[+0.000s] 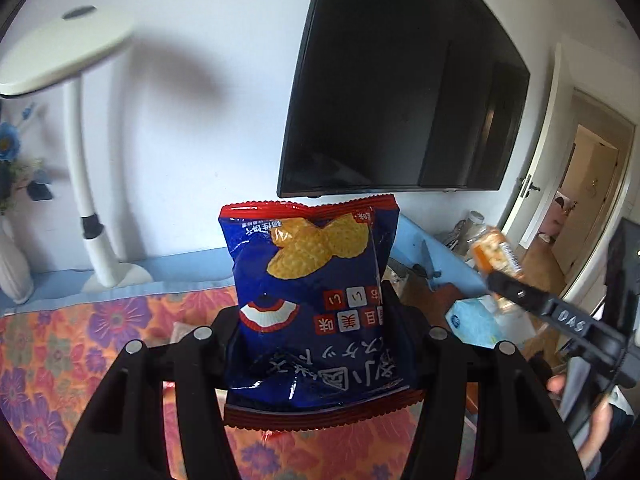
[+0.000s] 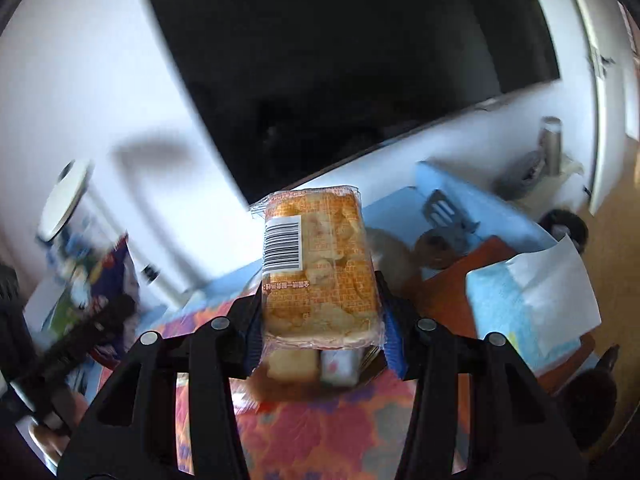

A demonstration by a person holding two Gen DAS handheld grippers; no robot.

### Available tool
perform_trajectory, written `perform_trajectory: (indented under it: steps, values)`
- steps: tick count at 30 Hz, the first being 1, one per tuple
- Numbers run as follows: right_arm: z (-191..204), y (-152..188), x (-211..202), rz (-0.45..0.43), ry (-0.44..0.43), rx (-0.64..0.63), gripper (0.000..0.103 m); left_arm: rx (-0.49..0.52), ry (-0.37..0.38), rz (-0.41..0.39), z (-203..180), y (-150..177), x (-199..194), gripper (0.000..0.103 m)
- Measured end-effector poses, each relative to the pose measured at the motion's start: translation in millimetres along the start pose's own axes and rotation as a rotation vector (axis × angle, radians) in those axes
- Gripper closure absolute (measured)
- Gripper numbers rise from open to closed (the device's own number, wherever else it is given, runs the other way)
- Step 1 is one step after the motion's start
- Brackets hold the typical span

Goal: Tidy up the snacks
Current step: 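Lift both packs, lower them into the glass bowl and release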

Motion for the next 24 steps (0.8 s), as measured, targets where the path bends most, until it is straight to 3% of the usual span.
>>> perform_trajectory:
  steps: [5,6,8,11,17,24]
  values:
    - [-10.4,-3.3,40.2,0.031,0.049,0.038,0.050,-0.024,0.021,0.058,6.9,11.0,66.4,0.045]
    - [-9.9,-0.9,46.5,0.046,0.065,0.031,0.049,-0.014,0.017,0.070,8.2,14.0,77.6,0.042]
    - [-10.5,5.4,63.6,0.095,0.073,0.024,0.036,0.003,-0.022,0.118,14.3,23.8,101.1,0.026]
    - [-11.7,12.8,61.4,0.099,0.072,0.014,0.036,-0.024,-0.051,0.166,32.9,33.1,109.5,0.026]
    - [6.4,17.4,33.5,0.061,0.064,-0.052,0.036,-0.140,-0.068,0.024,73.9,18.7,41.9,0.026]
    - [72.8,41.6,-14.1,0.050,-0.035,-0.183,0.036,-0.221,-0.109,-0.158,108.9,12.3,-76.2,0.026]
Point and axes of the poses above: each gripper's, at about its wrist camera, not at the fingertips, and x roughly the way its jaws point, z to its left, y to its underside, the point moved 7 cm from there along x, roughly the way its jaws point, and after that the axes turned 10 degrees about y, right-handed, at the moved point
